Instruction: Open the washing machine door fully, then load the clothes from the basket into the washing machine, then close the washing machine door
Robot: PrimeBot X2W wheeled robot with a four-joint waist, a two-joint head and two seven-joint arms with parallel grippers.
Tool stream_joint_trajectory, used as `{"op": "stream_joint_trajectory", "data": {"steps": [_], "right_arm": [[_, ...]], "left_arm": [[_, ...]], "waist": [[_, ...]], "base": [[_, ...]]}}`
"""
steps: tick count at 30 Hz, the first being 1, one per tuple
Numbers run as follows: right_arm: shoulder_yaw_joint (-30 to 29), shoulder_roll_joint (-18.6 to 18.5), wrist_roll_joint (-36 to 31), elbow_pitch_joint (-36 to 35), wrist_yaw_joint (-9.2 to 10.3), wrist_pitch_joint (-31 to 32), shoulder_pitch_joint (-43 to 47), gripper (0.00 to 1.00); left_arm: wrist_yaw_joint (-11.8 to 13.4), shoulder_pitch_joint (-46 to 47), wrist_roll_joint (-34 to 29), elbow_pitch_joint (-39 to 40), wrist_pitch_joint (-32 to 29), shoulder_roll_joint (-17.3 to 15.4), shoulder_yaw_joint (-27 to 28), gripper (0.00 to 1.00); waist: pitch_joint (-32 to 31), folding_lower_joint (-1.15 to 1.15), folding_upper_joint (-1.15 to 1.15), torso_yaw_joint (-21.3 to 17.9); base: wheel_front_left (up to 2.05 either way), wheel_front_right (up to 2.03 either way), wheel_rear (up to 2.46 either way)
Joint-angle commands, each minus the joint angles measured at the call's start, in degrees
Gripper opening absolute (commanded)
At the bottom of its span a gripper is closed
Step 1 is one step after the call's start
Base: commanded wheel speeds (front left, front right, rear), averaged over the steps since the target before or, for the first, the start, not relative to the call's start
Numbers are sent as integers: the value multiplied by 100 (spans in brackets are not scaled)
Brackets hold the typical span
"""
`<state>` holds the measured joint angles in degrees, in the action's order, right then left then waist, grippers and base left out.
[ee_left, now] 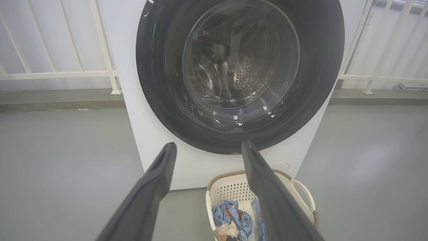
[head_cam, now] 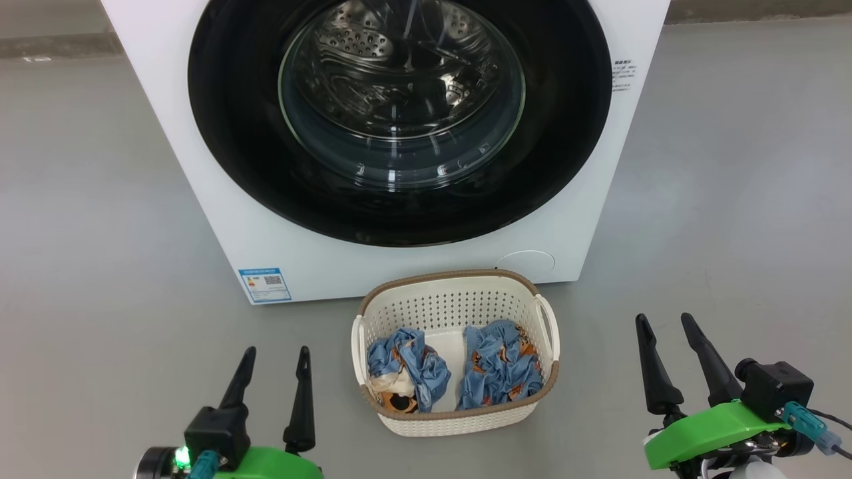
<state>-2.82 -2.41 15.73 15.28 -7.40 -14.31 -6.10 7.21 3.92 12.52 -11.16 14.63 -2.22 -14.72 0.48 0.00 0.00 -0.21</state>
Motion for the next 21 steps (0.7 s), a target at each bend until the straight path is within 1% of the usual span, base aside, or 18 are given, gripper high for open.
{"op": "stream_joint_trajectory", "data": {"steps": [1,21], "right_arm": [[150,-47,-53,-121,-9,-69,-233,100],[183,-47,-38,-88,-9,-69,-234,100]], "left_arm": [[-21,300,49,102,37,-65,180,100],[-42,272,80,4,37,-65,180,100]], "waist": [[-5,0,0,0],[-29,0,0,0]], "base": [[0,0,0],[0,0,0]]}}
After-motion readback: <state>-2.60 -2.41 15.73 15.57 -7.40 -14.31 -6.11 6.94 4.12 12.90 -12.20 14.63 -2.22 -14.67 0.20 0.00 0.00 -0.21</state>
